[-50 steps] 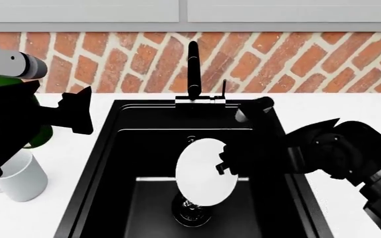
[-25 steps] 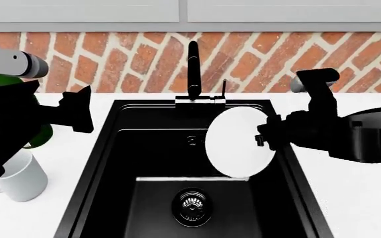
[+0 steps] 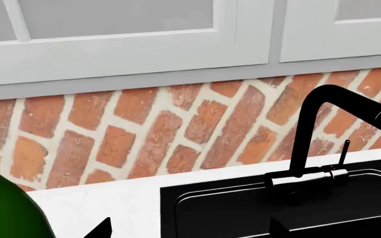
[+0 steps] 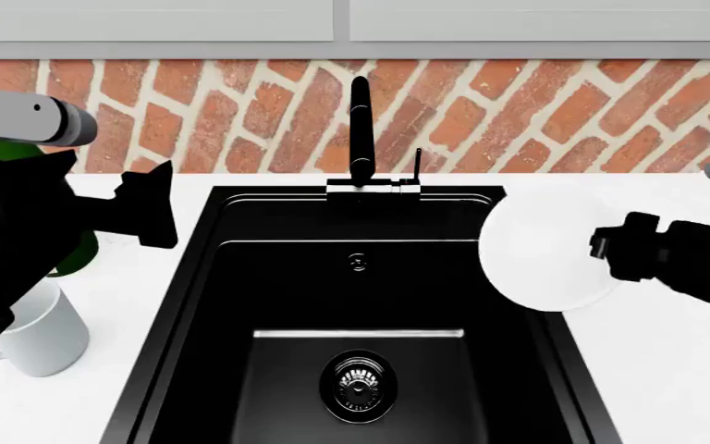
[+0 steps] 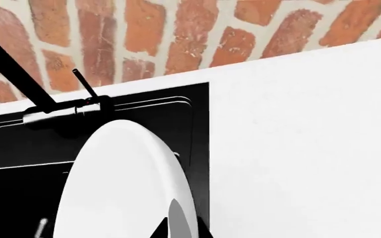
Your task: Pick the cup and bowl from the sink and place them on the counter for drying.
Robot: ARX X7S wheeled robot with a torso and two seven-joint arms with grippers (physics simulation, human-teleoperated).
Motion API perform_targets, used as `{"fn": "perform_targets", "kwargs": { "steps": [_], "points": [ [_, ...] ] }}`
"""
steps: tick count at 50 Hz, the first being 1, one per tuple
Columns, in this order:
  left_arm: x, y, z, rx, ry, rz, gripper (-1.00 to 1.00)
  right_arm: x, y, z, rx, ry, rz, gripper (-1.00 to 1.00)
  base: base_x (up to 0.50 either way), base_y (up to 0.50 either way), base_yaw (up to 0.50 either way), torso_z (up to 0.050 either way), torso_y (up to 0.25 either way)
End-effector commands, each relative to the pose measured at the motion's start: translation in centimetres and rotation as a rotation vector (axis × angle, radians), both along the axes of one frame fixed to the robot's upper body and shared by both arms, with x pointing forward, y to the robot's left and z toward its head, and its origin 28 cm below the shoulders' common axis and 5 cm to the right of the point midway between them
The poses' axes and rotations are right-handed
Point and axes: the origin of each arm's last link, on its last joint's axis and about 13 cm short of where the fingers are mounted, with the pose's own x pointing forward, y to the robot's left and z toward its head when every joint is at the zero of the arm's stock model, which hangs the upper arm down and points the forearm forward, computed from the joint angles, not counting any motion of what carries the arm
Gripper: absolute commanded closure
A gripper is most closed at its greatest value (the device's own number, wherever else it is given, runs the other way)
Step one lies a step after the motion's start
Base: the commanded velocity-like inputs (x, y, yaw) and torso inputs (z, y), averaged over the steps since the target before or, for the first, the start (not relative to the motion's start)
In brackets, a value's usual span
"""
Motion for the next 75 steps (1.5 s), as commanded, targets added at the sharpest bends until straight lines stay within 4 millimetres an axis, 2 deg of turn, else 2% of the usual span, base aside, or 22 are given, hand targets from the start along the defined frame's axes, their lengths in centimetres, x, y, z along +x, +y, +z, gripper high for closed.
{"fn": "perform_targets", "kwargs": {
  "steps": [1,20,30,51,56,64,65,75],
  "points": [
    [0.2,0.0,0.1,-0.015,-0.004,-0.016,-1.0,-2.1,-2.1,-0.4,0.024,-0.027,-0.15,1.0,0.0,0.0,0.0,0.0,0.0],
    [0.1,-0.1,-0.3,-0.016,0.001,-0.007,-1.0,-4.9,-4.5,-2.2,0.088,-0.032,-0.328,1.0,0.0,0.0,0.0,0.0,0.0],
    [0.1,0.0,-0.5,-0.02,-0.001,-0.004,-1.0,-5.6,-5.6,-5.1,0.13,0.001,-0.4,1.0,0.0,0.0,0.0,0.0,0.0],
    [0.3,-0.1,-0.7,-0.03,0.005,-0.001,-1.0,-5.6,-6.3,-10.4,0.193,0.094,-0.449,1.0,0.0,0.0,0.0,0.0,0.0],
    [0.4,-0.3,-0.7,-0.031,0.009,0.0,-1.0,-5.6,-6.4,-10.6,0.191,0.097,-0.457,1.0,0.0,0.0,0.0,0.0,0.0],
    [0.8,-0.4,-0.8,-0.03,0.011,-0.005,-1.0,-5.5,-6.2,-9.5,0.165,0.059,-0.46,1.0,0.0,0.0,0.0,0.0,0.0],
    [0.7,-0.3,-0.8,-0.032,0.01,-0.005,-1.0,-5.5,-6.2,-9.2,0.158,0.048,-0.468,-1.0,0.0,0.0,0.0,0.0,0.0],
    [0.3,0.4,-1.1,-0.038,0.013,-0.001,-1.0,-4.8,-5.9,-6.6,0.117,-0.065,-0.466,-1.0,0.0,0.0,0.0,0.0,0.0]
  ]
}}
